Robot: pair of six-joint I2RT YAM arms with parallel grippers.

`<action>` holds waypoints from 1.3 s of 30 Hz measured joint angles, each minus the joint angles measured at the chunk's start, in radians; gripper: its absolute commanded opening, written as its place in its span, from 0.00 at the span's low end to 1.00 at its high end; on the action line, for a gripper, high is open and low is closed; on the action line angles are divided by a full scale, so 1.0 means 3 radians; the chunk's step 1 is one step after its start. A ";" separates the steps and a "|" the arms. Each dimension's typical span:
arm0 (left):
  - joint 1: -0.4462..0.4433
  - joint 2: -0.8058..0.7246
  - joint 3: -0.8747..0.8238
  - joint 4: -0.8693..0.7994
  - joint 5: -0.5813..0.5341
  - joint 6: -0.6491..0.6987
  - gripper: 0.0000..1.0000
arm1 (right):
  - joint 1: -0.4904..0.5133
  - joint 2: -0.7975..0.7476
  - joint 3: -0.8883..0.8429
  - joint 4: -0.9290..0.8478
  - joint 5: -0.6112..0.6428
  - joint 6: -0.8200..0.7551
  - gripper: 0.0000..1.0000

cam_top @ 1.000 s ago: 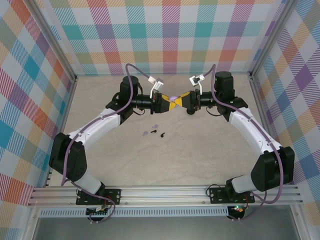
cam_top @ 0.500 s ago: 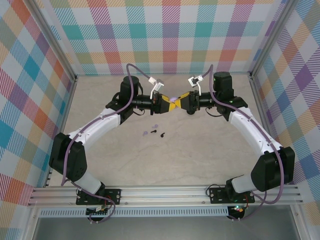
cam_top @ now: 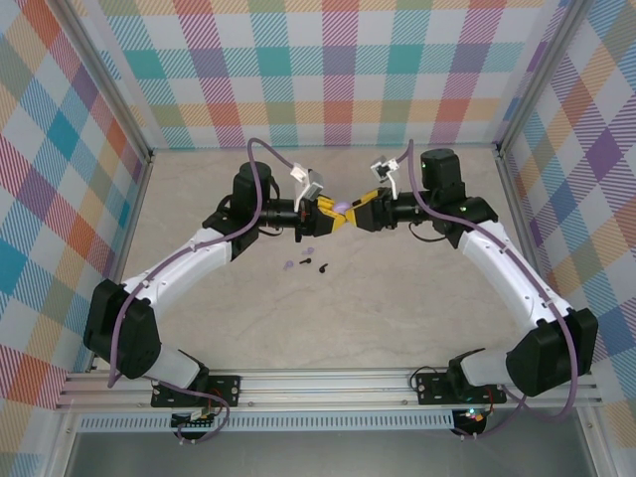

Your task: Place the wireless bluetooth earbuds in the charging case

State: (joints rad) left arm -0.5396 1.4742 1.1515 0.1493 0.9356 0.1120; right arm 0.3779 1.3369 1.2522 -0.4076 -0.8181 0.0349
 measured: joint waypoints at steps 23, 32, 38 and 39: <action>-0.0005 0.0000 -0.0010 -0.0165 -0.0108 0.0267 0.19 | 0.0086 -0.0099 0.0045 -0.0066 0.0725 0.0058 0.55; -0.0029 -0.0022 -0.0010 -0.0186 -0.0072 0.0304 0.19 | 0.0086 -0.0112 0.0045 -0.0014 0.0947 0.0108 0.56; -0.0029 -0.0039 -0.0020 -0.0230 -0.0109 0.0290 0.19 | 0.0084 -0.0229 0.0010 0.0009 0.1129 0.0161 0.60; -0.0029 -0.0058 -0.0042 -0.0229 -0.0130 0.0289 0.18 | 0.0084 -0.0273 -0.0008 0.0010 0.1208 0.0189 0.61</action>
State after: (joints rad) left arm -0.5484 1.4567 1.1389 0.0807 0.8967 0.1986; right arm 0.4030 1.2549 1.2499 -0.4046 -0.4557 0.0917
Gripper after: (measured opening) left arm 0.220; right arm 0.598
